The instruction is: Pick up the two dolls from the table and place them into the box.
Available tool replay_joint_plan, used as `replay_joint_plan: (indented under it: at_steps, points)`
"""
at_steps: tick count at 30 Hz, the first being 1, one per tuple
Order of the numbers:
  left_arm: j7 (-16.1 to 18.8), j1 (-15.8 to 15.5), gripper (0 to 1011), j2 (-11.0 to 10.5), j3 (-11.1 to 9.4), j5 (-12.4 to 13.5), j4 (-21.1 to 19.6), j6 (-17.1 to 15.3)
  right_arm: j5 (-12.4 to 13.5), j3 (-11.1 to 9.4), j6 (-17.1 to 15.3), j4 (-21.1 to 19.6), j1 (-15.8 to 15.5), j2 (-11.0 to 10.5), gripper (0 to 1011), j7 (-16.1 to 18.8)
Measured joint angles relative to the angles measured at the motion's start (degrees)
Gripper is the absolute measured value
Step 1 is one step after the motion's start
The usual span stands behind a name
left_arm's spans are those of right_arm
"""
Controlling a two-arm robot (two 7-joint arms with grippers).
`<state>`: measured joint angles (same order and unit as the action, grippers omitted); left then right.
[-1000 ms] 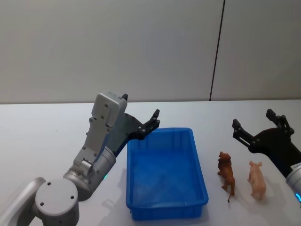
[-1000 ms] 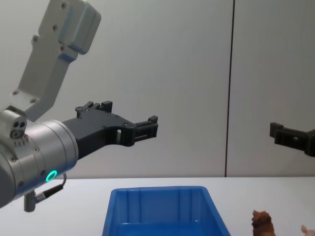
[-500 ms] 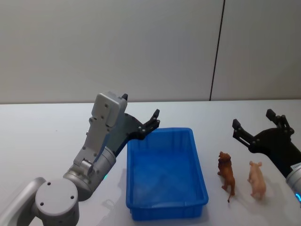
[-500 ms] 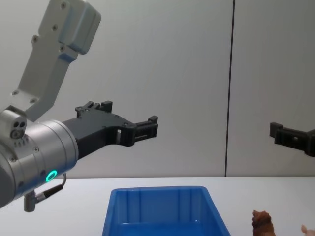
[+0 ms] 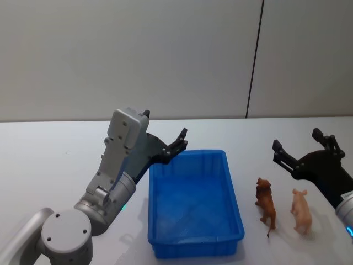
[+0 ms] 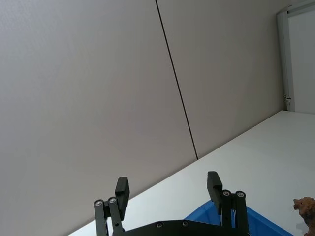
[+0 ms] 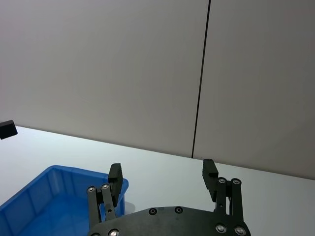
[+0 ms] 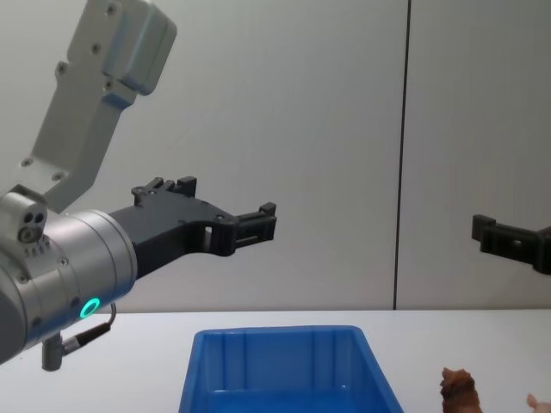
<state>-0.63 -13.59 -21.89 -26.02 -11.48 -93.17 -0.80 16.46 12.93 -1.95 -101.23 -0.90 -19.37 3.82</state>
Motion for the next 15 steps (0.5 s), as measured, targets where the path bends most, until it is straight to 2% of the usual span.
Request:
replay_joint_plan:
  at_steps: [7, 15]
  points:
    - [0.0, 0.0, 1003, 0.0, 0.0, 0.0, 0.0, 0.0, 0.1, -0.3, -0.5, -1.3, -1.7, -0.8, 1001, -1.6]
    - [0.0, 0.0, 1003, 0.0, 0.0, 0.0, 0.0, 0.0, 0.4, -1.1, -3.0, -5.0, -6.7, -2.9, 1001, -6.8]
